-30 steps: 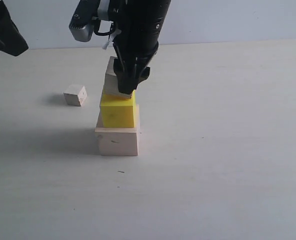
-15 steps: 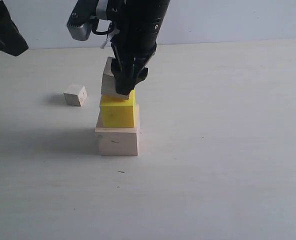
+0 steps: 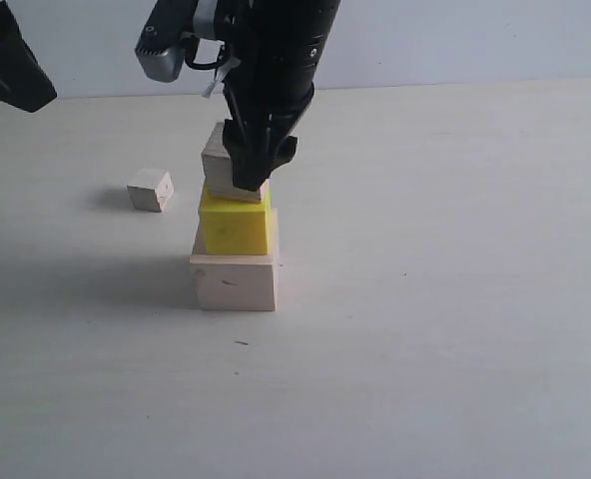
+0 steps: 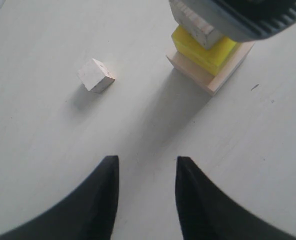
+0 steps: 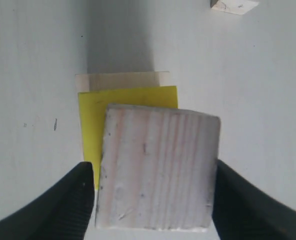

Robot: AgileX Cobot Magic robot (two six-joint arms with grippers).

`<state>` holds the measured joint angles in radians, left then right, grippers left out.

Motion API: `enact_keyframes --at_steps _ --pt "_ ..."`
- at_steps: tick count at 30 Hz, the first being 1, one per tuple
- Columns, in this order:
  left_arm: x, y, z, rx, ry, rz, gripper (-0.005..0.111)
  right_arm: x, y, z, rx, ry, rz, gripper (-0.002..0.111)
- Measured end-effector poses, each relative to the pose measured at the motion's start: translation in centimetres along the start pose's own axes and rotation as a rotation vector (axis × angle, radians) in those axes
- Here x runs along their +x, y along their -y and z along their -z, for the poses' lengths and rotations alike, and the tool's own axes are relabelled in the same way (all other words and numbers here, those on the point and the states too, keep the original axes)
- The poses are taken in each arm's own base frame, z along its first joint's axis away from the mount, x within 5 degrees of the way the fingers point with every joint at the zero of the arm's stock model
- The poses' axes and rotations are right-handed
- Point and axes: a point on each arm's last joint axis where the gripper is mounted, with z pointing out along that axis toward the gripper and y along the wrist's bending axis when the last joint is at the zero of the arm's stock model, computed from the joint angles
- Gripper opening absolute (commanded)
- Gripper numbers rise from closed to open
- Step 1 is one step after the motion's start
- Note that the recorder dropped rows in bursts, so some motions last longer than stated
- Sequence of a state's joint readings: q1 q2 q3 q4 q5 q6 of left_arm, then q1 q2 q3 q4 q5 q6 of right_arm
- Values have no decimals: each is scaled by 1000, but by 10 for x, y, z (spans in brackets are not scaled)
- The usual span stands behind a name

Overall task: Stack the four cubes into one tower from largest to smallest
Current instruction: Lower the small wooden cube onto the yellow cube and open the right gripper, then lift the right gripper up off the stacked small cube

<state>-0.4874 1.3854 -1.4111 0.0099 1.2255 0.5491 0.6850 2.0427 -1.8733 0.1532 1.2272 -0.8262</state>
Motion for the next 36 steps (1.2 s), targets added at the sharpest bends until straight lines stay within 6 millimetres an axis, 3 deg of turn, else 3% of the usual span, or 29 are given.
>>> enact_keyframes --at_steps 16,24,28,34,36 --pt "0 0 0 0 0 0 38 0 -1 3 1 7 1 68" --pt "0 0 0 0 0 0 38 -1 -6 35 54 55 -39 64" --pt "0 0 0 0 0 0 38 3 -7 55 117 53 -94 46" --pt "0 0 0 0 0 0 38 9 -4 66 200 16 -162 2" --pt "0 0 0 2 1 1 38 10 -3 66 208 12 -177 0"
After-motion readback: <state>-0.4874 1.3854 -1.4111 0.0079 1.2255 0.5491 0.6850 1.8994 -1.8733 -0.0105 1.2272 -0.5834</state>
